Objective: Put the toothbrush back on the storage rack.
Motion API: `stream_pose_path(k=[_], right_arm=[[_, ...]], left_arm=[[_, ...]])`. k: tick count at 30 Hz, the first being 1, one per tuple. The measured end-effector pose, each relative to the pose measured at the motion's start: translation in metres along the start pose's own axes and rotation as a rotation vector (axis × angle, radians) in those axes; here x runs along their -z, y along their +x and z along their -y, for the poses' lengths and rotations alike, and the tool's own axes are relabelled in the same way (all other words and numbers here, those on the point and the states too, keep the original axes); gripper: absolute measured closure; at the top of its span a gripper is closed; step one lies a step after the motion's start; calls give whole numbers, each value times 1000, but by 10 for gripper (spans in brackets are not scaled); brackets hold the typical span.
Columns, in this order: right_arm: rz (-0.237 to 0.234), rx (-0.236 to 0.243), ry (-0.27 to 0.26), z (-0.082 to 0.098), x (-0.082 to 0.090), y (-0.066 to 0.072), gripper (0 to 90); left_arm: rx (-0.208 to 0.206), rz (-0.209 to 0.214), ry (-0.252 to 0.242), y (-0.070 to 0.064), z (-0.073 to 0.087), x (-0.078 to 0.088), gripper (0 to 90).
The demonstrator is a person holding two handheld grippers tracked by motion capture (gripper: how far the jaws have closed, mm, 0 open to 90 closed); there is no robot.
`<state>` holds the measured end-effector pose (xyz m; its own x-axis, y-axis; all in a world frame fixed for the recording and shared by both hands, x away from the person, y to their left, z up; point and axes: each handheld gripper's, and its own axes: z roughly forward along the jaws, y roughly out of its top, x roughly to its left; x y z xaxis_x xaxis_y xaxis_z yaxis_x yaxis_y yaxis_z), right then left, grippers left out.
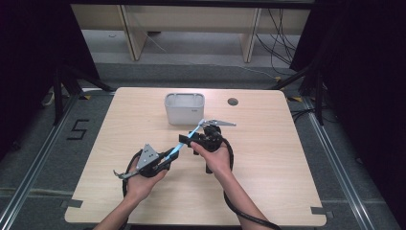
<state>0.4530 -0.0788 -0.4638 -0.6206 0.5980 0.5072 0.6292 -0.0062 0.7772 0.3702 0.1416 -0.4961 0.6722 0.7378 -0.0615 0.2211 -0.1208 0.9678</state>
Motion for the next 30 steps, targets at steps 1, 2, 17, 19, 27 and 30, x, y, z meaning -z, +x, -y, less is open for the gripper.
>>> stream_pose_path(k=[1,2,17,19,27,30], right_arm=[[-2,-5,-3,0,0,0,506],[-8,-10,-10,0,0,0,546],[-96,-41,-118,-12,12,8,840],[-70,-4,-127,-15,16,9,840],[23,119,-116,-16,27,16,840],[55,176,-132,-17,30,14,840]], left_arm=[[1,0,1,-1,0,0,778],[3,2,0,-1,0,0,778],[-17,47,27,-9,1,-3,550],[-18,44,27,-9,-1,2,522],[6,20,32,-2,0,13,483],[15,9,30,-1,1,15,476]])
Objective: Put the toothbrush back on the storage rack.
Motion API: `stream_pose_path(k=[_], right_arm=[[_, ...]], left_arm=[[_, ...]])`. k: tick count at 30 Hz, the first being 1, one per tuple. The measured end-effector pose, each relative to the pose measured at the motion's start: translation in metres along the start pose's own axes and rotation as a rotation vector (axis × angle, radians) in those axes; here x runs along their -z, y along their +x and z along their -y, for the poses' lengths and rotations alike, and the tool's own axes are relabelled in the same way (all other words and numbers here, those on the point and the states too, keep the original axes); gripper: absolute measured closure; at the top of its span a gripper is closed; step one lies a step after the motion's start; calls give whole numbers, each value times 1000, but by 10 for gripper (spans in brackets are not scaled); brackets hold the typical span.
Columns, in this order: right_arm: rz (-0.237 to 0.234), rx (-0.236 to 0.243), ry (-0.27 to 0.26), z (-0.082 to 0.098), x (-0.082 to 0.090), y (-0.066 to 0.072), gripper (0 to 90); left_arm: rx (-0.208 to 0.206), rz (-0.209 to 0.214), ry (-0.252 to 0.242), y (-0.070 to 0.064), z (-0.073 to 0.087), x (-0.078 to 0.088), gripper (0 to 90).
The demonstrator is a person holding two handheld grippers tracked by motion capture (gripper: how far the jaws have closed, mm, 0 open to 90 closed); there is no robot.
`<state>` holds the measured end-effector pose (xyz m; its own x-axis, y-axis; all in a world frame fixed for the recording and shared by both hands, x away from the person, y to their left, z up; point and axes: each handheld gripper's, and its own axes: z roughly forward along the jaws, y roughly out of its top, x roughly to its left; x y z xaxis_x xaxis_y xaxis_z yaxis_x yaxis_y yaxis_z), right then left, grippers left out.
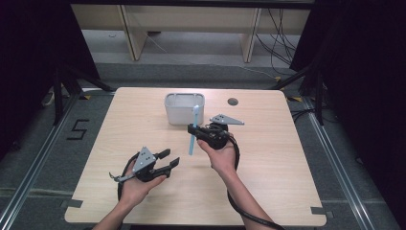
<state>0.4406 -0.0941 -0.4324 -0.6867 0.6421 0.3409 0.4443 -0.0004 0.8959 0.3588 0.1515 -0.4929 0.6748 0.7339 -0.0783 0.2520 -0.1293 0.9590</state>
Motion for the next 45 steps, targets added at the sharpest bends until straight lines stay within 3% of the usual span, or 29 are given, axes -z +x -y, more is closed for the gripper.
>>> stream_pose_path(k=[1,3,4,6,7,8,12,13,16,18,19,20,21,27,35,36,39,42,43,45], right_arm=[[18,26,7,0,2,0,840],[22,27,10,0,5,1,840],[35,80,-3,1,6,0,839],[49,73,-4,2,8,1,839],[62,114,-9,2,8,0,839],[62,100,-12,3,10,1,839],[76,171,-16,4,11,1,839],[90,162,-11,5,12,3,839],[104,202,-17,7,12,3,839],[94,207,-20,8,11,3,839],[96,187,-13,8,12,5,839],[107,224,-32,8,12,4,839],[105,204,-11,9,12,6,839],[109,229,-7,12,10,6,839],[105,201,-10,17,7,8,838],[95,199,8,17,7,8,838],[97,223,-6,18,6,7,839],[94,223,-11,16,6,7,838],[89,195,-3,16,7,9,839],[85,214,-19,14,6,10,838]], left_arm=[[0,-1,-1,1,0,1,473],[-1,-6,4,1,0,2,466],[0,-6,4,2,-1,3,458],[-3,-7,5,1,-1,3,455],[-9,-6,5,1,-2,3,454],[-13,1,-6,1,-2,2,453],[-25,3,-7,-4,-7,3,450],[-25,5,-11,-5,-8,3,450],[-30,10,-16,-6,-12,2,449],[-32,12,-14,-6,-12,1,449],[-32,10,-14,-6,-12,1,449],[-27,15,-25,-6,-13,0,449],[-31,9,-19,-7,-14,1,449],[-21,15,-41,-8,-23,3,465],[6,38,-63,-10,-32,4,485],[1,41,-65,-10,-33,5,488],[5,47,-70,-11,-36,4,493],[1,50,-63,-12,-35,1,492],[1,51,-59,-12,-35,0,492],[-4,50,-55,-13,-34,-8,487]])
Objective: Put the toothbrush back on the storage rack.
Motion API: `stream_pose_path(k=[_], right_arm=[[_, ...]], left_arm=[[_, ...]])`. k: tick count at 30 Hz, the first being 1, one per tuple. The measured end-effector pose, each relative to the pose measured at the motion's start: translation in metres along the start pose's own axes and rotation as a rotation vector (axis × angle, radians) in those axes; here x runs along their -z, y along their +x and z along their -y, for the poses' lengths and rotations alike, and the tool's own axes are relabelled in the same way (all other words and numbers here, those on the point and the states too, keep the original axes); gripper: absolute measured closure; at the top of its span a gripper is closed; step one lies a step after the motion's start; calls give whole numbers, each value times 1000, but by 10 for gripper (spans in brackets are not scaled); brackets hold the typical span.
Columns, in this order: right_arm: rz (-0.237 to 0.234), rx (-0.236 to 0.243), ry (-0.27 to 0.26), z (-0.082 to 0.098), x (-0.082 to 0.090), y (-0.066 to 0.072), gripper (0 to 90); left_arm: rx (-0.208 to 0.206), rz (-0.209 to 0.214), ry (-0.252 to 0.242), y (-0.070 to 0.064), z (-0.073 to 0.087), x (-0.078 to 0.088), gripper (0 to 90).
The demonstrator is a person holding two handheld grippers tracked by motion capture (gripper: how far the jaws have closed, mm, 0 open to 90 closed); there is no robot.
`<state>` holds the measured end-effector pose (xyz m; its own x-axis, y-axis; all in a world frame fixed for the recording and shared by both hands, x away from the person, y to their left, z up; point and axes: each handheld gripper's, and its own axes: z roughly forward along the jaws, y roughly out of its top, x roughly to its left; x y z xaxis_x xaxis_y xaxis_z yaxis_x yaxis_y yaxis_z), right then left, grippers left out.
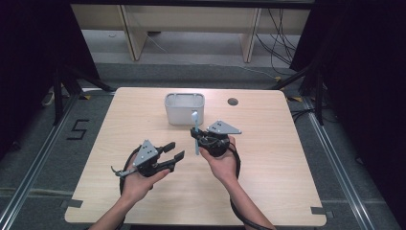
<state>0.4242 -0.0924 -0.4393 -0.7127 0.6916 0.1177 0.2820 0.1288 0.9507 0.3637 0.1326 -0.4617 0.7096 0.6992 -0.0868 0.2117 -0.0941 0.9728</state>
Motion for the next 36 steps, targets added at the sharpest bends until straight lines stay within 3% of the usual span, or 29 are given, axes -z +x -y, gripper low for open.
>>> stream_pose_path(k=[3,10,13,17,29,31,36], right_arm=[[-6,-22,8,-1,0,3,839],[-2,-1,-14,-4,-3,10,839],[-3,-16,-11,-4,-3,13,839],[-3,6,-16,-4,-5,13,838],[-10,4,-27,-5,-5,14,838],[-18,-18,-12,-5,-5,16,838],[-16,-19,-11,-5,-6,19,838]], left_arm=[[1,1,1,0,1,-6,481],[-3,-2,5,0,0,-27,476],[-2,-13,9,2,1,-34,499],[4,-4,-2,3,2,-40,537],[1,-9,9,4,0,-42,547],[-3,-9,8,4,0,-43,552],[-3,-7,4,5,-1,-43,605]])
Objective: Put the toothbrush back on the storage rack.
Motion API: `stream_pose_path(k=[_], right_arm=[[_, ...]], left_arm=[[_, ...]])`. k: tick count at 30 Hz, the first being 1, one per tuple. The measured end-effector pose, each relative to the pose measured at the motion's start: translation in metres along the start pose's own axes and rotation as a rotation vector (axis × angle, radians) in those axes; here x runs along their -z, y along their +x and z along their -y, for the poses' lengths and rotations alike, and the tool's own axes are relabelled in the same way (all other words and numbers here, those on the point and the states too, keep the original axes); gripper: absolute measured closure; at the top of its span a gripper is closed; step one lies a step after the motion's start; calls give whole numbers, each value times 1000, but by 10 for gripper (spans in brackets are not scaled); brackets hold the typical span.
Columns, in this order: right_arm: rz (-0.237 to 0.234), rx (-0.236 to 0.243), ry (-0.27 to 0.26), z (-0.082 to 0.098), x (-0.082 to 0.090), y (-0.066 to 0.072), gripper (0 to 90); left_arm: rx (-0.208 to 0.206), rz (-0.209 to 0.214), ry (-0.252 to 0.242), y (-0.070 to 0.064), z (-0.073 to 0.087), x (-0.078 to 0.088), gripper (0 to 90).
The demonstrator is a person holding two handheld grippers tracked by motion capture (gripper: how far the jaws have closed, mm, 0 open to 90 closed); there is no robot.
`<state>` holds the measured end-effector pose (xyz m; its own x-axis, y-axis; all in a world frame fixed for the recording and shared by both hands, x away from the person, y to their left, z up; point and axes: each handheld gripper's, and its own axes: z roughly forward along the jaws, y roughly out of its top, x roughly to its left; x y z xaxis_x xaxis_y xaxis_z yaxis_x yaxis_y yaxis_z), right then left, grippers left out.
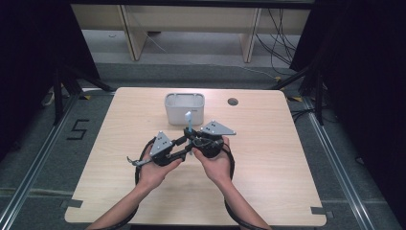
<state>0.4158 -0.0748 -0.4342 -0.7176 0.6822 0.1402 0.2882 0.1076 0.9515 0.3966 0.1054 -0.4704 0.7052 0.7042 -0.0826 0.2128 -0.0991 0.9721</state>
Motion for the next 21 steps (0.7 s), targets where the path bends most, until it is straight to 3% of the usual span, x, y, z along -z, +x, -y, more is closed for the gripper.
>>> stream_pose_path(k=[3,5,12,16,21], right_arm=[[1,15,-12,0,-1,-1,838],[-14,-10,-4,1,-1,1,838],[-18,1,-19,1,-2,1,838],[-18,-16,-7,0,-1,2,838],[-28,-11,-8,1,-2,2,832]], left_arm=[[0,3,1,1,1,-1,628],[0,2,3,1,1,-1,648],[4,15,-13,3,2,-2,730],[7,17,-15,1,2,-2,777],[6,9,1,1,2,-1,783]])
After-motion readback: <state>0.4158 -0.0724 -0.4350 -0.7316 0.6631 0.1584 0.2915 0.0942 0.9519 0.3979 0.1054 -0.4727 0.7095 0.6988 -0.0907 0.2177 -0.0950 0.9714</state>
